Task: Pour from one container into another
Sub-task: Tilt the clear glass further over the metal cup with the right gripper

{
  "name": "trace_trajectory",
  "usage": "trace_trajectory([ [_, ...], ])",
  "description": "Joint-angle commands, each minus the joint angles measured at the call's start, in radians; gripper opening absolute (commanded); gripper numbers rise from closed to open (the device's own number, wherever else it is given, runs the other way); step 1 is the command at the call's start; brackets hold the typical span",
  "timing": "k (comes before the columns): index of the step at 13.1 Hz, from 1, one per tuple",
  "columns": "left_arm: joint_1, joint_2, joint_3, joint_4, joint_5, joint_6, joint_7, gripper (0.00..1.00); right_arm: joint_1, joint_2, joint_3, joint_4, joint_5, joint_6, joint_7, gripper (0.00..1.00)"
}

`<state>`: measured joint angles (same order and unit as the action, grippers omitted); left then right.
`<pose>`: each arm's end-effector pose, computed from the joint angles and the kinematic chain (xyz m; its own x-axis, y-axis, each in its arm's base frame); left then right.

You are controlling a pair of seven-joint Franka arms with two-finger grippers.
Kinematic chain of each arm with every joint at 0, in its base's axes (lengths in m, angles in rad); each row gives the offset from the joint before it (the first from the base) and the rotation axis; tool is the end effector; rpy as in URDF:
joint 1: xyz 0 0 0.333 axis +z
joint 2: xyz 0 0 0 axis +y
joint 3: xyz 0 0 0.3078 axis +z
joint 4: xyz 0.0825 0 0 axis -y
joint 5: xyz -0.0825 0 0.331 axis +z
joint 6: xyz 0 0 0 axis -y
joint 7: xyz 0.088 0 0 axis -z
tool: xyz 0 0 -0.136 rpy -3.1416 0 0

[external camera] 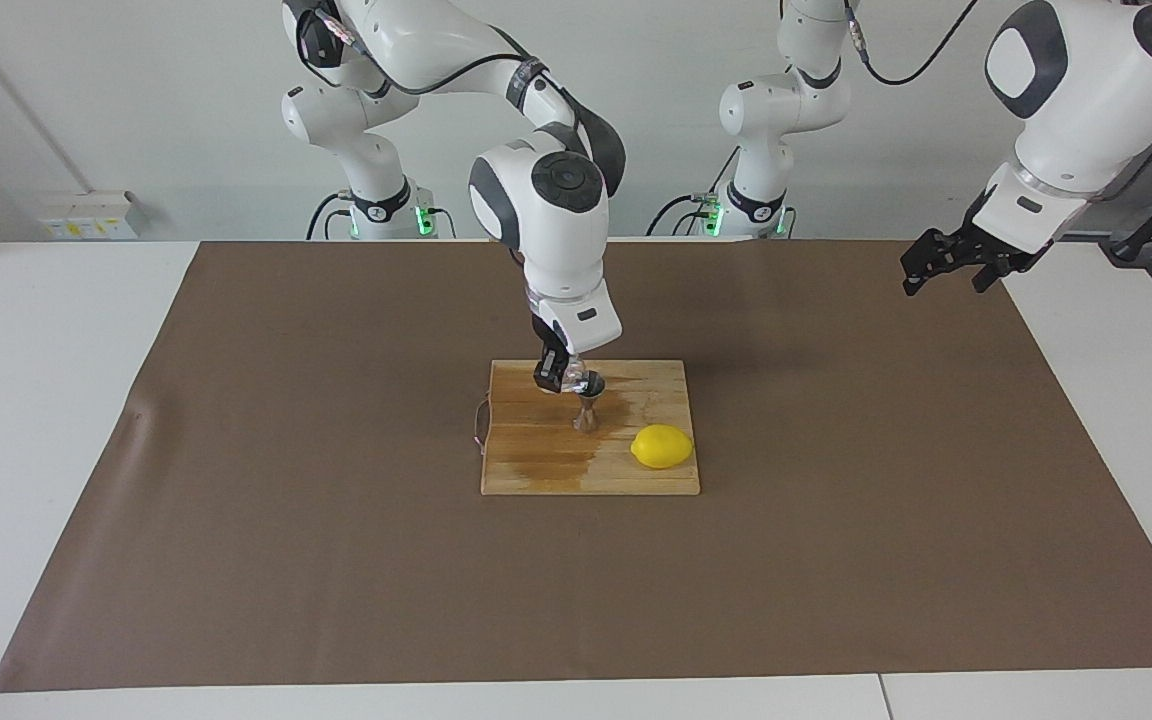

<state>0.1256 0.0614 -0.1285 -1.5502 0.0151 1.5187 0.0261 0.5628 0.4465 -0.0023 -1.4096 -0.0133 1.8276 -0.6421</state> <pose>0.5102 0.0026 0.5608 0.9953 -0.0287 -0.0924 -0.0293 -0.9996 -0.0048 0.5362 0.3351 0.4226 0.3562 0.9339 -0.0311 0.9343 -0.3565 -0.0061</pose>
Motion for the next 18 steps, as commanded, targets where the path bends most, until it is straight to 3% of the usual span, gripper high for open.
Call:
trace_trajectory([
  [1, 0.003, -0.032, -0.002, -0.037, 0.016, 0.015, -0.011, 1.00, 0.009, 0.018, -0.005, 0.037, -0.023, -0.034, -0.017, 0.00],
  [5, 0.003, -0.032, 0.000, -0.037, 0.016, 0.015, -0.011, 1.00, 0.009, 0.052, -0.005, 0.109, -0.030, -0.080, -0.017, 0.00],
  [18, 0.003, -0.032, 0.000, -0.037, 0.016, 0.015, -0.011, 1.00, 0.025, 0.063, -0.007, 0.110, -0.053, -0.096, -0.017, 0.00],
])
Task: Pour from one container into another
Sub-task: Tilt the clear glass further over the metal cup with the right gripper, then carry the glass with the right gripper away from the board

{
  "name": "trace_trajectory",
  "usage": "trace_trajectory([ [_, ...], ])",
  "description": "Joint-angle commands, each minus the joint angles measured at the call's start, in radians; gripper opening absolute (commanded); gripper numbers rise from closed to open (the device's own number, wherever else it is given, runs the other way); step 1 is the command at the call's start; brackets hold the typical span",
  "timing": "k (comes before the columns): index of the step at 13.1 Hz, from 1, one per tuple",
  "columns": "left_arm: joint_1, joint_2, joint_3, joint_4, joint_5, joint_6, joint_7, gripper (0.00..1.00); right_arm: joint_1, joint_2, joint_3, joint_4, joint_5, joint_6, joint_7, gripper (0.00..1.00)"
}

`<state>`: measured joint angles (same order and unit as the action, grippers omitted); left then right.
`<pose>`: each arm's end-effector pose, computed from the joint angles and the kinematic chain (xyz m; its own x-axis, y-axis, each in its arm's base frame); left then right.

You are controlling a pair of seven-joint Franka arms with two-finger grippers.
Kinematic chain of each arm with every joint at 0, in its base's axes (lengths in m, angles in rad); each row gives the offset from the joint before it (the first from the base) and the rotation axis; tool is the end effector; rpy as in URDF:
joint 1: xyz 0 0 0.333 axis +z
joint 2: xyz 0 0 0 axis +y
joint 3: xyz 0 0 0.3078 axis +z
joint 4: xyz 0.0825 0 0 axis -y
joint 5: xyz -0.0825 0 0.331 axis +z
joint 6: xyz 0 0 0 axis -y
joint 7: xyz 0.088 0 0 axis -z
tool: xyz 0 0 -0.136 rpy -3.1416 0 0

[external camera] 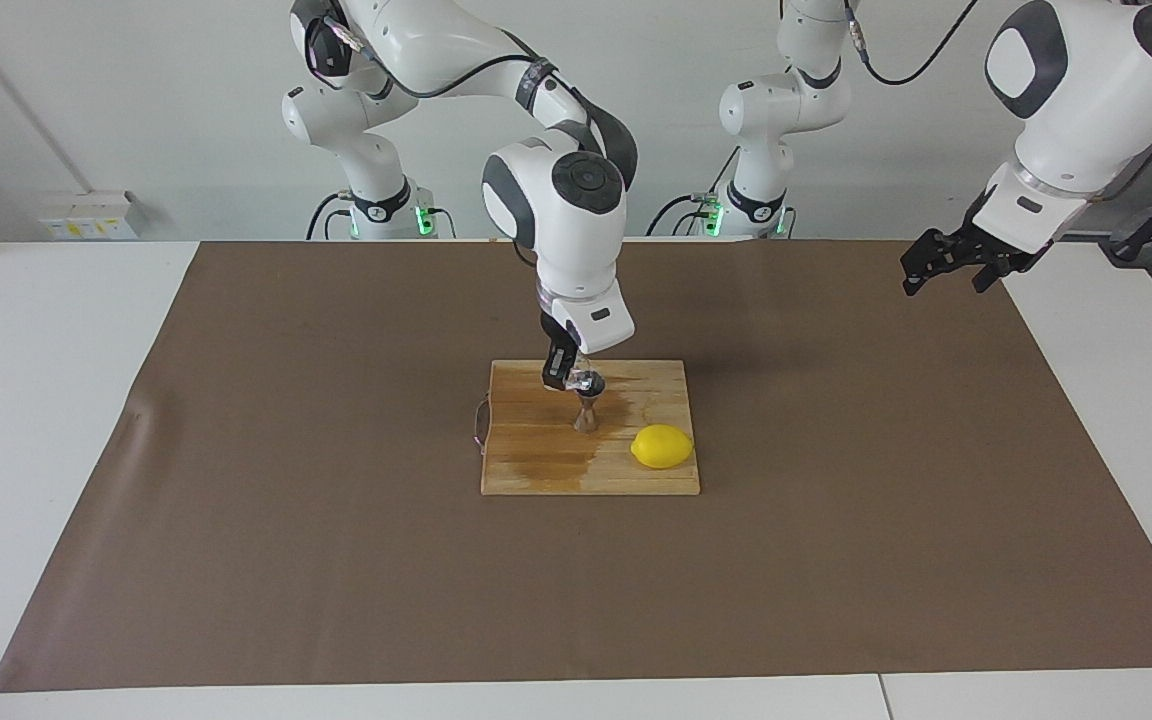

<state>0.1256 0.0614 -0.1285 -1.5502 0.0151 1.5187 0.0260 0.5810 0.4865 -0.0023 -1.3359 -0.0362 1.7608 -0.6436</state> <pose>0.5102 0.0026 0.5608 0.9953 -0.0286 -0.0924 -0.0292 -0.9996 -0.0048 0.5358 0.3453 0.4229 0.3327 0.9404 -0.0710 0.9425 -0.3341 -0.0081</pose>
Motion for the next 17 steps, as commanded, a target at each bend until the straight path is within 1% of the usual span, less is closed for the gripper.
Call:
trace_trajectory([
  [1, 0.003, -0.032, 0.000, -0.037, 0.016, 0.015, -0.011, 1.00, 0.007, 0.023, -0.007, 0.038, -0.030, -0.029, -0.016, 0.00],
  [4, 0.003, -0.032, 0.000, -0.037, 0.016, 0.015, -0.011, 1.00, -0.003, 0.020, -0.005, 0.037, -0.018, -0.020, -0.005, 0.00],
  [6, 0.003, -0.032, 0.000, -0.037, 0.016, 0.015, -0.011, 1.00, -0.019, -0.006, -0.002, 0.035, -0.002, -0.007, -0.007, 0.00],
  [7, 0.003, -0.032, 0.000, -0.037, 0.016, 0.015, -0.011, 1.00, -0.047, -0.020, 0.004, 0.032, 0.027, 0.002, -0.019, 0.00],
  [8, 0.003, -0.032, 0.000, -0.037, 0.016, 0.015, -0.011, 1.00, -0.079, -0.052, 0.007, 0.012, 0.077, 0.005, -0.042, 0.00],
  [10, 0.003, -0.032, -0.002, -0.037, 0.016, 0.015, -0.011, 1.00, -0.157, -0.130, 0.008, -0.076, 0.168, 0.058, -0.144, 0.00],
  [12, 0.003, -0.032, -0.002, -0.037, 0.016, 0.015, -0.011, 1.00, -0.243, -0.183, 0.012, -0.147, 0.266, 0.098, -0.271, 0.00],
  [14, 0.003, -0.032, -0.002, -0.037, 0.016, 0.015, -0.011, 1.00, -0.355, -0.200, 0.031, -0.161, 0.333, 0.092, -0.405, 0.00],
  [15, 0.003, -0.032, 0.000, -0.037, 0.016, 0.015, -0.011, 1.00, -0.430, -0.207, 0.057, -0.184, 0.396, 0.089, -0.491, 0.00],
  [17, 0.003, -0.032, 0.000, -0.037, 0.016, 0.015, -0.011, 1.00, -0.539, -0.233, 0.068, -0.253, 0.462, 0.098, -0.664, 0.00],
])
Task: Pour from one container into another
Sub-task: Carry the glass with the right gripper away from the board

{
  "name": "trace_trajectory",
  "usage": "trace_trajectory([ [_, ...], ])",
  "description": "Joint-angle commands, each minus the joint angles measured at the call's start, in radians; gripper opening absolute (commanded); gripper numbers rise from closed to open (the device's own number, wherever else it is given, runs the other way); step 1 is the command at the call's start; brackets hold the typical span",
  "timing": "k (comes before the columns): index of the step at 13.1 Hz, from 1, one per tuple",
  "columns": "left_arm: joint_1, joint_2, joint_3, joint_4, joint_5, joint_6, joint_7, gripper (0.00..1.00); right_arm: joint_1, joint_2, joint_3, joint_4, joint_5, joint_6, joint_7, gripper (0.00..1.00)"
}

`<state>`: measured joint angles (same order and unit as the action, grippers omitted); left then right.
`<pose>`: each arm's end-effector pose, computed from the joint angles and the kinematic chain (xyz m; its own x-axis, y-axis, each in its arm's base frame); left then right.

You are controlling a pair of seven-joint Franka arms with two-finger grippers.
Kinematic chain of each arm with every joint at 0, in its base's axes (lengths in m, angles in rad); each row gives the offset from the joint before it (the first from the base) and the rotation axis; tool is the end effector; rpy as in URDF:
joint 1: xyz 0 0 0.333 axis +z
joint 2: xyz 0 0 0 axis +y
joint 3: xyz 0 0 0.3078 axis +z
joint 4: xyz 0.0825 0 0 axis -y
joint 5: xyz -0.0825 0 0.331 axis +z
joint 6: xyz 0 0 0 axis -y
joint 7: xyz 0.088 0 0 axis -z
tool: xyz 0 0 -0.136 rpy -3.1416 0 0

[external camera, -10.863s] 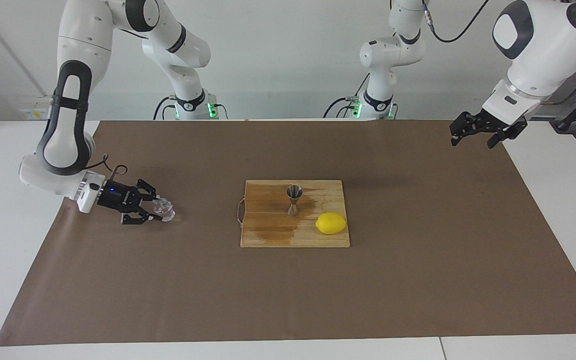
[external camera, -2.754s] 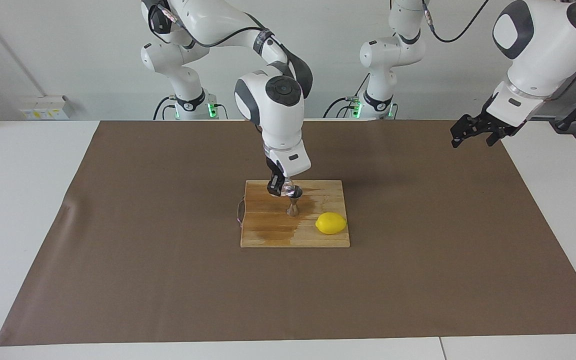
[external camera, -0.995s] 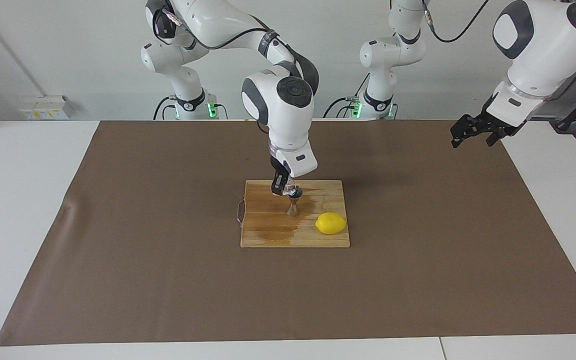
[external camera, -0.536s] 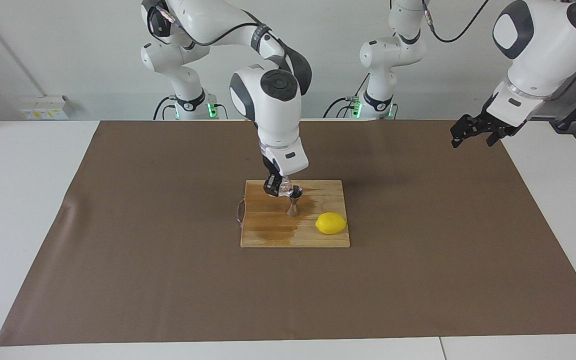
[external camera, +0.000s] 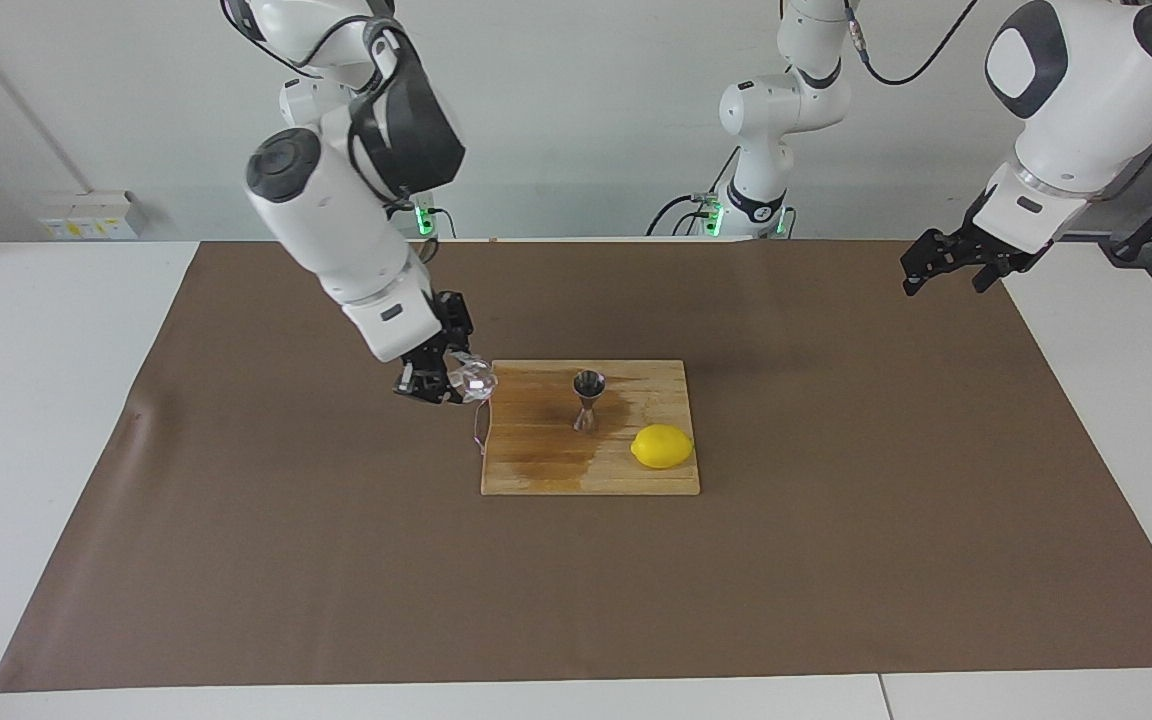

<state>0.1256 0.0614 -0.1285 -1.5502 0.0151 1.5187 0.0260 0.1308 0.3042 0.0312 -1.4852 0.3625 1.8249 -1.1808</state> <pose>0.5102 0.0026 0.5608 0.9953 -0.0286 -0.0924 -0.0292 -0.9996 -0.0048 0.5924 0.1339 0.4853 0.3115 0.8891 0.3354 0.9502 -0.2886 -0.1175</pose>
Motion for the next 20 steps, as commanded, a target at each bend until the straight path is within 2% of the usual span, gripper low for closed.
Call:
trace_trajectory([
  [1, 0.003, -0.032, 0.000, -0.037, 0.016, 0.015, -0.011, 1.00, -0.144, -0.075, 0.035, -0.151, 0.114, 0.036, -0.236, 0.00],
  [5, 0.003, -0.032, 0.000, -0.037, 0.016, 0.015, -0.011, 1.00, -0.344, -0.166, 0.033, -0.404, 0.255, 0.103, -0.555, 0.00],
  [8, 0.003, -0.032, 0.000, -0.037, 0.016, 0.015, -0.011, 1.00, -0.456, -0.149, 0.032, -0.495, 0.311, 0.108, -0.775, 0.00],
  [12, 0.003, -0.032, 0.000, -0.037, 0.016, 0.015, -0.011, 1.00, -0.552, -0.054, 0.033, -0.495, 0.308, 0.073, -0.980, 0.00],
  [15, 0.003, -0.032, 0.000, -0.037, 0.016, 0.015, -0.011, 1.00, -0.618, 0.042, 0.035, -0.434, 0.308, 0.008, -1.066, 0.00],
  [17, 0.003, -0.032, -0.002, -0.037, 0.016, 0.015, -0.011, 1.00, -0.628, 0.087, 0.036, -0.405, 0.314, -0.010, -1.091, 0.00],
  [20, 0.003, -0.032, -0.002, -0.037, 0.016, 0.015, -0.011, 1.00, -0.628, 0.113, 0.041, -0.405, 0.372, -0.007, -1.129, 0.00],
])
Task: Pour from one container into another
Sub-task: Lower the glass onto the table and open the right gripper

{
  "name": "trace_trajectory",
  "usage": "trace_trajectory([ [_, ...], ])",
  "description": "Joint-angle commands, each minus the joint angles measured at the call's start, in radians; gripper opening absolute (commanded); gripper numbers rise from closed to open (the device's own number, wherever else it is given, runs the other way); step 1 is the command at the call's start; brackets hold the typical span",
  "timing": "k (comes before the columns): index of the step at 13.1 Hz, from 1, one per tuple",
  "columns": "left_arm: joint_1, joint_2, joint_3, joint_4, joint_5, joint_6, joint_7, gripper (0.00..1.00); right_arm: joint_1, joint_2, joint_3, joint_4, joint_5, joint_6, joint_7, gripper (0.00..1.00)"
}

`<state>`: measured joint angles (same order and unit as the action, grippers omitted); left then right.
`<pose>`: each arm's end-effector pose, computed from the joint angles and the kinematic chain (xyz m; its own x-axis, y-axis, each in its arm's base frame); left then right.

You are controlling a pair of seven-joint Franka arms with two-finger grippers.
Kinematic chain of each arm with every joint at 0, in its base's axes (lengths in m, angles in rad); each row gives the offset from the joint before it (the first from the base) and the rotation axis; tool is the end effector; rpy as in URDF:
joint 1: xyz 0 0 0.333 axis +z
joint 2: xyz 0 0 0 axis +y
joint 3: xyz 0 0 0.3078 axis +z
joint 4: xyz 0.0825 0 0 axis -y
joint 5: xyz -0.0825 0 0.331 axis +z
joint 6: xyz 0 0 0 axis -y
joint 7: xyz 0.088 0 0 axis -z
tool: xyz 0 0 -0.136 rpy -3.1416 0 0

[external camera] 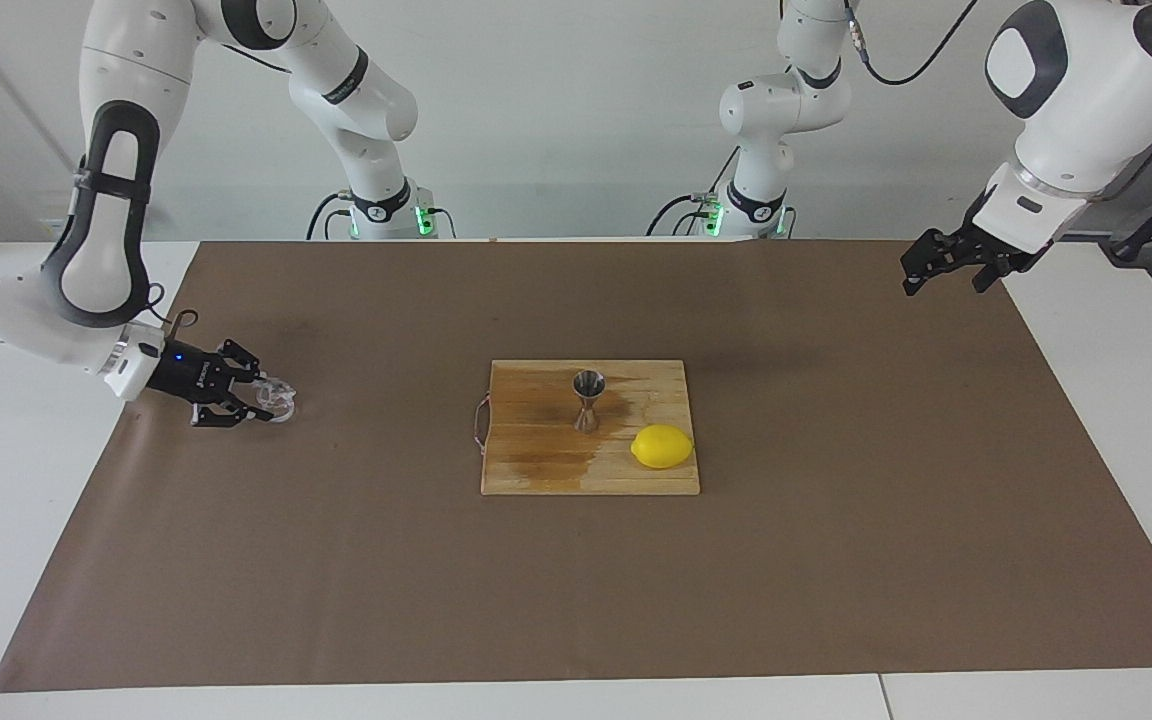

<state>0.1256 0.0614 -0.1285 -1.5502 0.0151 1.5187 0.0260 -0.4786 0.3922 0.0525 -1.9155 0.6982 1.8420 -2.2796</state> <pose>0.5102 0.0026 0.5608 0.9953 -0.0286 -0.0924 -0.0292 -0.9996 -0.0048 0.5100 -0.1568 0.2838 0.0775 0.7123 0.6976 0.9970 -0.0512 -0.0584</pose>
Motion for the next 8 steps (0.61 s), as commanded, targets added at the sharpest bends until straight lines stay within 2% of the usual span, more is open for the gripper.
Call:
trace_trajectory([
  [1, 0.003, -0.032, 0.000, -0.037, 0.016, 0.015, -0.011, 1.00, -0.018, 0.030, 0.021, 0.032, 0.055, -0.024, -0.037, 0.00],
  [8, 0.003, -0.032, 0.000, -0.037, 0.016, 0.015, -0.011, 1.00, -0.017, 0.076, 0.033, 0.052, 0.124, -0.006, -0.046, 0.01],
])
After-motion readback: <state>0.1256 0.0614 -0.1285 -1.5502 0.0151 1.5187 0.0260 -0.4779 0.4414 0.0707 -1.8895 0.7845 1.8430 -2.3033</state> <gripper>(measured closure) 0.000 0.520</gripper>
